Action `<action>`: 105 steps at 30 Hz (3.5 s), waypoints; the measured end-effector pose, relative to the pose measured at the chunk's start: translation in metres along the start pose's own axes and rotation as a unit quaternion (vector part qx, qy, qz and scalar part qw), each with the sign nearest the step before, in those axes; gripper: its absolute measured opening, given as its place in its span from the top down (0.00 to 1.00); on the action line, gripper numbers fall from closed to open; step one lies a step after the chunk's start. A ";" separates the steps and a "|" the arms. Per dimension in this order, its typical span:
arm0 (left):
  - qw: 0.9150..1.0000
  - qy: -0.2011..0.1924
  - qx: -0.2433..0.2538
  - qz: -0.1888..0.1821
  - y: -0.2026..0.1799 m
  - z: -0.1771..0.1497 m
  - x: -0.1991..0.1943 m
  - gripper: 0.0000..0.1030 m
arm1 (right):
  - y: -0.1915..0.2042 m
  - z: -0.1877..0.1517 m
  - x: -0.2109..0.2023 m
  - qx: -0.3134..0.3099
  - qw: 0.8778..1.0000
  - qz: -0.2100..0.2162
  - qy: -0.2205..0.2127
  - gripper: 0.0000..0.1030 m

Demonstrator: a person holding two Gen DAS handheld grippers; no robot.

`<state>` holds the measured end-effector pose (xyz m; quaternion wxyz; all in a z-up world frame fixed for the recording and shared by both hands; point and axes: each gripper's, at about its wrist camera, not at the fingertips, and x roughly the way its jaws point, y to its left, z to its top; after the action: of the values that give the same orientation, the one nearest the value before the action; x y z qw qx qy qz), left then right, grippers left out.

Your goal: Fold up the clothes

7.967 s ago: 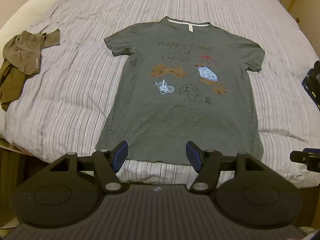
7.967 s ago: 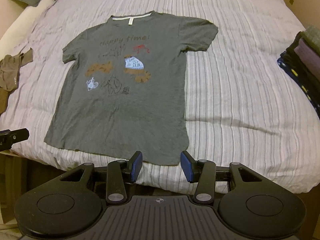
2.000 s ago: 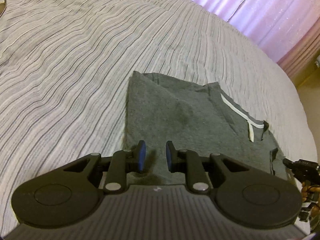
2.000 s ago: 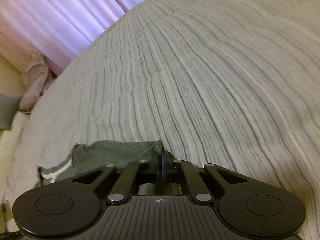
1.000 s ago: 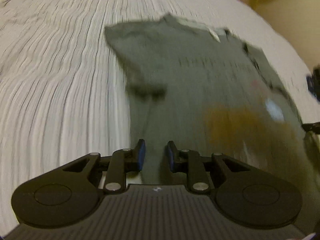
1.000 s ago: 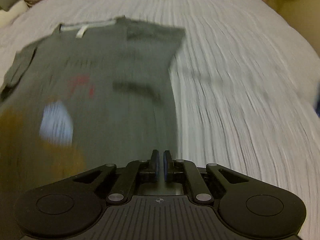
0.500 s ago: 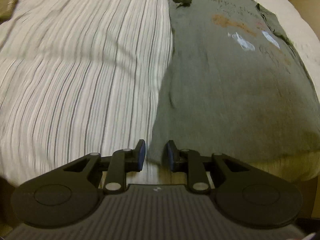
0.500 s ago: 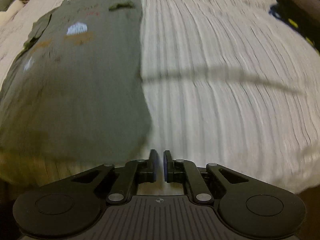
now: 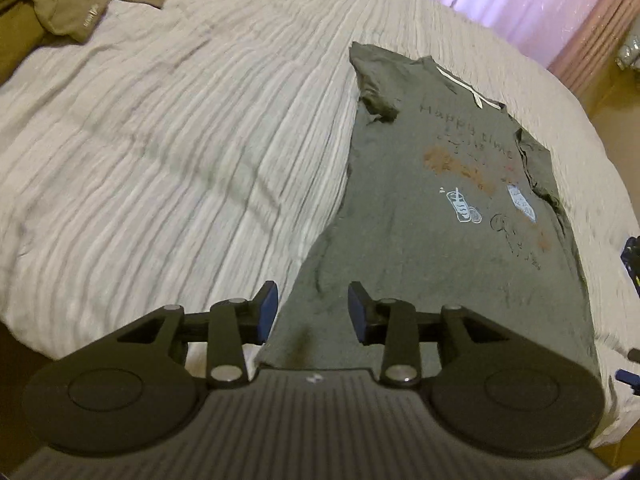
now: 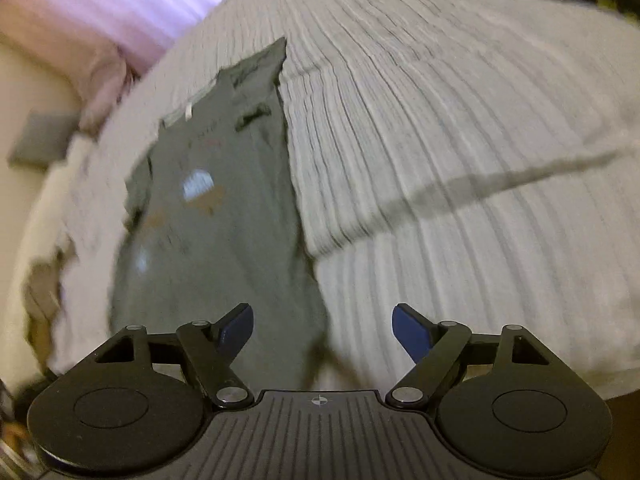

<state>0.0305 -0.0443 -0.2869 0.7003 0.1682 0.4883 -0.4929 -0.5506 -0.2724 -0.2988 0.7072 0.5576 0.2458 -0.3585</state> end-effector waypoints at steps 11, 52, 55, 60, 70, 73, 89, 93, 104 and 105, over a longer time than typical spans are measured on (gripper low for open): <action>0.998 0.029 -0.042 -0.024 0.028 0.001 0.057 0.64 | -0.045 0.020 0.058 0.089 0.989 0.106 0.052 0.41; 0.980 0.116 -0.027 -0.161 0.071 -0.052 -0.061 1.00 | -0.023 -0.034 -0.040 -0.002 0.981 0.122 0.148 0.98; 0.978 0.121 -0.049 -0.160 0.074 -0.065 -0.076 1.00 | -0.030 -0.049 -0.050 0.024 0.979 0.104 0.172 0.98; 0.978 0.106 -0.049 -0.175 0.060 -0.038 -0.081 1.00 | -0.019 -0.035 -0.049 0.049 0.975 0.106 0.188 0.98; 0.967 0.044 -0.053 -0.244 0.027 0.128 -0.009 1.00 | 0.034 0.116 -0.012 0.074 0.981 0.130 0.125 0.98; 0.961 0.052 -0.071 -0.262 0.018 0.186 0.050 1.00 | 0.044 0.168 0.023 0.106 0.980 0.130 0.111 0.98; 0.974 0.097 -0.065 -0.195 0.014 0.276 0.210 0.88 | 0.050 0.252 0.124 0.031 0.998 -0.032 -0.046 0.32; 0.976 0.075 0.022 -0.205 -0.006 0.265 0.199 0.84 | 0.074 0.232 0.133 -0.166 0.983 -0.081 -0.003 0.50; 0.969 0.063 0.149 -0.187 -0.041 0.256 0.204 0.76 | 0.095 0.223 0.158 -0.396 0.914 -0.081 0.032 0.53; 0.969 0.063 0.150 -0.186 -0.042 0.255 0.205 0.76 | 0.097 0.221 0.159 -0.416 0.905 -0.084 0.036 0.53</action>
<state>0.1349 -0.3539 -0.3314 0.5308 0.2082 0.4740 -0.6709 -0.3872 -0.5112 -0.3010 0.8328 0.2028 0.4437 -0.2615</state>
